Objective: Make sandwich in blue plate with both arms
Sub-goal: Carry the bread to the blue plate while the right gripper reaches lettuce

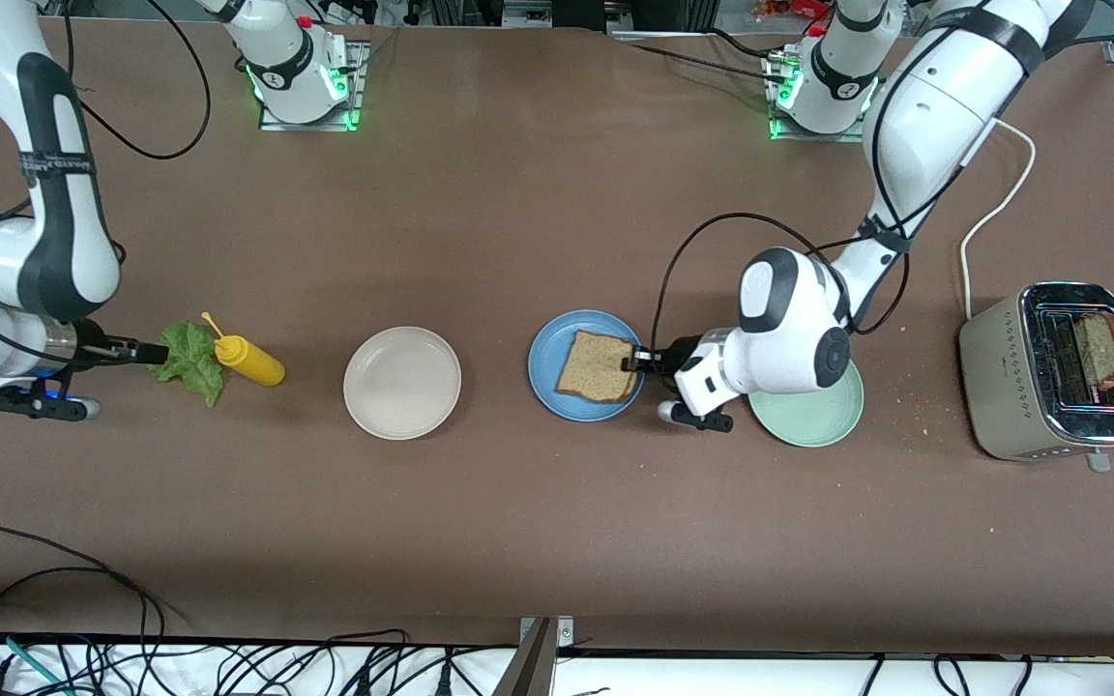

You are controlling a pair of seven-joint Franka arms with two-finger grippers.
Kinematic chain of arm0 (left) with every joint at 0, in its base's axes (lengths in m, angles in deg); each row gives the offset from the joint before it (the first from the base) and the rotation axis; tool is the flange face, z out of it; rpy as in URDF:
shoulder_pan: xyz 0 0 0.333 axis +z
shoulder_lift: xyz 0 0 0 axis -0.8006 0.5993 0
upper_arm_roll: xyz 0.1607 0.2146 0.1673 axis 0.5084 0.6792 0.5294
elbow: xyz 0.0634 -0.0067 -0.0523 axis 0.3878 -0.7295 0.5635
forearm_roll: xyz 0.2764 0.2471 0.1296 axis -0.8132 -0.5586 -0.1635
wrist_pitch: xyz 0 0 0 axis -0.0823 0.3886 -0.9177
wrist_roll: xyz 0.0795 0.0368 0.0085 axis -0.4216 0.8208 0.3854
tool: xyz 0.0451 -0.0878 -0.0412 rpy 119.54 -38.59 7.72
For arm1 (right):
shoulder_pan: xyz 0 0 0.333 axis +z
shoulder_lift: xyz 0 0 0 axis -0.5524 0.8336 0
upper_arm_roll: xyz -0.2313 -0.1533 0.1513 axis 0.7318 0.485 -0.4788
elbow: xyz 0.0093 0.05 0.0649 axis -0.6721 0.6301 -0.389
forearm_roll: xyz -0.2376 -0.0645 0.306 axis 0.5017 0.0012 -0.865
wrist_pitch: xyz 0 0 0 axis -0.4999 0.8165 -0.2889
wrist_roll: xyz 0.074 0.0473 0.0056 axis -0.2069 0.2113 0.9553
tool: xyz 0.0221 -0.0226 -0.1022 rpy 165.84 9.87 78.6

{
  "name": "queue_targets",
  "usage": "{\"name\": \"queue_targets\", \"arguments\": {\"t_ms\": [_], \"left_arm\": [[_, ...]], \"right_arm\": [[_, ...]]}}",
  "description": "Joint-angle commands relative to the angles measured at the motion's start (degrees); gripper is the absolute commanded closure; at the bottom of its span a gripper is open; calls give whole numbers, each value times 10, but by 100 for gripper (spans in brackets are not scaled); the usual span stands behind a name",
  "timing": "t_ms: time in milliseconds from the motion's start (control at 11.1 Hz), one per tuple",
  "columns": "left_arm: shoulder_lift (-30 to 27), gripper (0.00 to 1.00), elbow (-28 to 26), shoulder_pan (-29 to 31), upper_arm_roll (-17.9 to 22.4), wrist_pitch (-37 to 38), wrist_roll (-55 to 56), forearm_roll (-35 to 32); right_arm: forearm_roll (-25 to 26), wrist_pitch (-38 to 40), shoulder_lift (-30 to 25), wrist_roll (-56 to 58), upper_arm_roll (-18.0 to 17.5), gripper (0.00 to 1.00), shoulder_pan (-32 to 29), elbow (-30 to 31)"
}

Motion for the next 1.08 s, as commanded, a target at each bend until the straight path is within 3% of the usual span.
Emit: {"name": "queue_targets", "arguments": {"t_ms": [0, 180, 360, 540, 721, 991], "left_arm": [[-22, 100, -73, 64, -29, -9, -113, 58], [-27, 100, -86, 66, -29, -9, -118, 66], [-27, 91, -96, 74, -29, -9, -118, 66], [-27, 100, -100, 76, -29, -10, -119, 66], [-27, 100, -93, 76, -32, -10, -118, 84], [-27, 100, -81, 69, -33, -24, -120, 126]], "right_arm": [[-4, -42, 25, 30, -1, 0, -6, 24], [-4, -55, 46, 38, -1, 0, -8, 24], [-5, -77, 70, 52, -1, 0, -16, 24], [-7, -90, 87, 53, -1, 0, -17, 24], [-21, -92, 94, 54, -1, 4, -17, 24], [-38, -91, 103, 62, -1, 57, -18, 25]]}}
